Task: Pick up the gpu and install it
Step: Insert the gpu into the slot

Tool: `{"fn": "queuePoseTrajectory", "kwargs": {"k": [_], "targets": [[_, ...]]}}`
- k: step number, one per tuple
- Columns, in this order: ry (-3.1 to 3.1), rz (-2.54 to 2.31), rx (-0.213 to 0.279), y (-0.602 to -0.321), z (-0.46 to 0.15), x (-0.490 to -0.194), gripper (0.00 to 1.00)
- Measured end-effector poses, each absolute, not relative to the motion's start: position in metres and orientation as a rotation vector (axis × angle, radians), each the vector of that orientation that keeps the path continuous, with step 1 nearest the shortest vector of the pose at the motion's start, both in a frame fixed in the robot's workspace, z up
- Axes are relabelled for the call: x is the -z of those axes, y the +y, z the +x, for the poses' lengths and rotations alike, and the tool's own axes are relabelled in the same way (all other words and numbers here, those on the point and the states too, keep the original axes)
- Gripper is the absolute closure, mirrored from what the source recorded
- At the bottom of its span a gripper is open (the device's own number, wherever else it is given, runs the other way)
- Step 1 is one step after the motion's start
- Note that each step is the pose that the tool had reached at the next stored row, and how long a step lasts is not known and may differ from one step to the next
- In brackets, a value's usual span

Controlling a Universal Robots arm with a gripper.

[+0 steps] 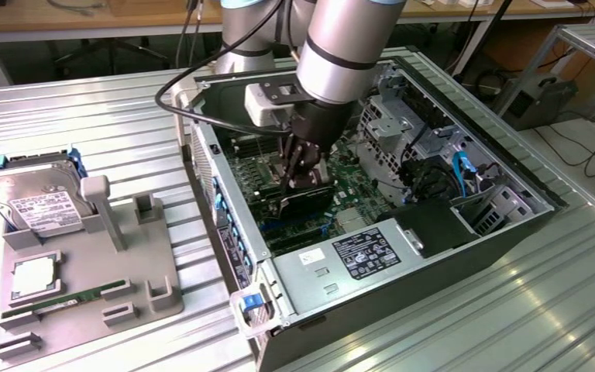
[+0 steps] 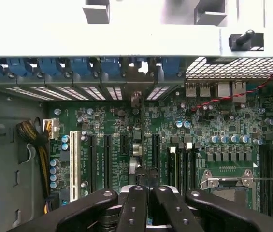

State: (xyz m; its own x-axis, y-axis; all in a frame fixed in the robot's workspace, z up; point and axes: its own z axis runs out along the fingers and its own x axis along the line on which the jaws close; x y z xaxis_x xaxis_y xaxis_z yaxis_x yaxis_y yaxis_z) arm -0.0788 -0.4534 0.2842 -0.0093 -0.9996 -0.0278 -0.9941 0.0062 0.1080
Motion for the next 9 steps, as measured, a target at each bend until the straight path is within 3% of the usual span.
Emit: {"fn": "queuePoseTrajectory", "kwargs": {"k": [9], "targets": [[-2.195,2.179,0.132,-0.4532,-0.0788,-0.2743,0.89]]}}
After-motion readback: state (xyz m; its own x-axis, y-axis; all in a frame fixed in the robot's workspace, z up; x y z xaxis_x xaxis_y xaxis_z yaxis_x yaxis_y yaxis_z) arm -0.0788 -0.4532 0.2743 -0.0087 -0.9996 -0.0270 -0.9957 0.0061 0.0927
